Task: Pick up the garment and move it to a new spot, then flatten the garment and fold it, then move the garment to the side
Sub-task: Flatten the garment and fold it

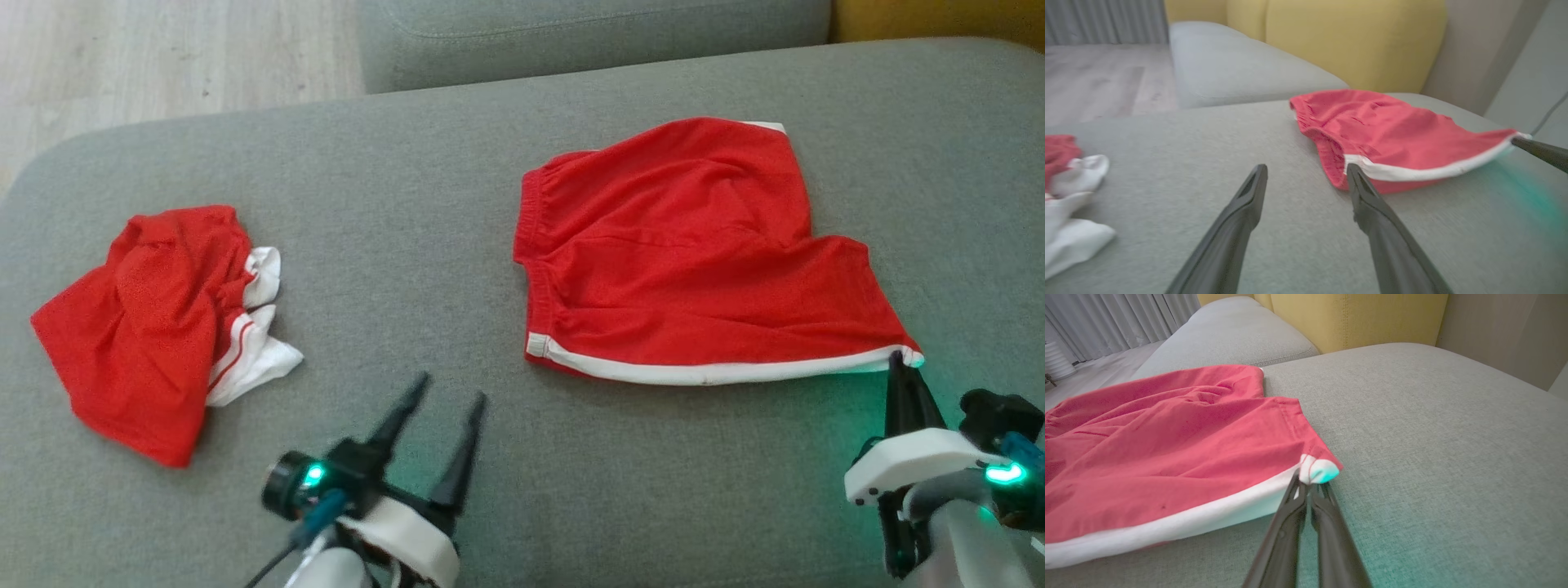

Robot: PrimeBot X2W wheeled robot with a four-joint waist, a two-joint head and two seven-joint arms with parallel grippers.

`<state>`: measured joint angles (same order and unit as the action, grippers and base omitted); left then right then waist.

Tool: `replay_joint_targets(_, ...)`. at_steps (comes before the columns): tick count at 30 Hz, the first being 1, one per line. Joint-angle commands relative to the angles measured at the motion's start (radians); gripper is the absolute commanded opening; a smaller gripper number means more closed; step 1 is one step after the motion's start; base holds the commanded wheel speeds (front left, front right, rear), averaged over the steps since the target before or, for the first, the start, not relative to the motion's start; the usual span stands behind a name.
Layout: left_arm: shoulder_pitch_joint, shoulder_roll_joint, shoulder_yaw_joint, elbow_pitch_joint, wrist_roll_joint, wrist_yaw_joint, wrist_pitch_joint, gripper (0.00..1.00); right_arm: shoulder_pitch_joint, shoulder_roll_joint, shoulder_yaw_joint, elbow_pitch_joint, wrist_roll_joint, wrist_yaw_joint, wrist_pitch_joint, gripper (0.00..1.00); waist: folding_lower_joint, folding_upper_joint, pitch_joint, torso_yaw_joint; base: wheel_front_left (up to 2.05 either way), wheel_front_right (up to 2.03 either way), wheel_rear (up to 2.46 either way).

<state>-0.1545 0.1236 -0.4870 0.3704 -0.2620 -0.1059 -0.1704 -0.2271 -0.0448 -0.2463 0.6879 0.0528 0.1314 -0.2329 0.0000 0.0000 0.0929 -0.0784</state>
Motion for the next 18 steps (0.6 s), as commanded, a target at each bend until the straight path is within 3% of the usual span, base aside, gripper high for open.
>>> replay_joint_targets(1, -0.060, 0.024, 0.016, -0.017, 0.010, -0.005, 0.006, 1.00, -0.009, -0.005, 0.022, -0.034, -0.004, -0.001, 0.001, 0.00, 0.0000, 0.0000, 0.004, -0.006, 0.00, 0.00, 0.00)
replay_joint_targets(7, -0.132, 0.019, -0.045, 0.062, -0.009, -0.019, 0.049, 1.00, -0.018, -0.005, 0.033, -0.041, 0.000, -0.001, 0.006, 0.00, 0.0000, 0.0000, 0.030, -0.025, 0.00, 0.00, 0.00)
replay_joint_targets(12, -0.210, -0.015, -0.076, 0.125, -0.123, -0.024, 0.094, 1.00, -0.032, -0.005, 0.047, -0.047, 0.001, -0.001, 0.011, 0.00, 0.0000, 0.0000, 0.067, -0.047, 0.00, 0.00, 0.00)
replay_joint_targets(18, -0.319, 0.007, -0.182, 0.168, -0.212, -0.024, 0.113, 1.00, -0.059, -0.005, 0.072, -0.054, 0.009, -0.001, 0.008, 0.00, 0.0000, 0.0000, 0.114, -0.069, 0.00, 0.00, 0.00)
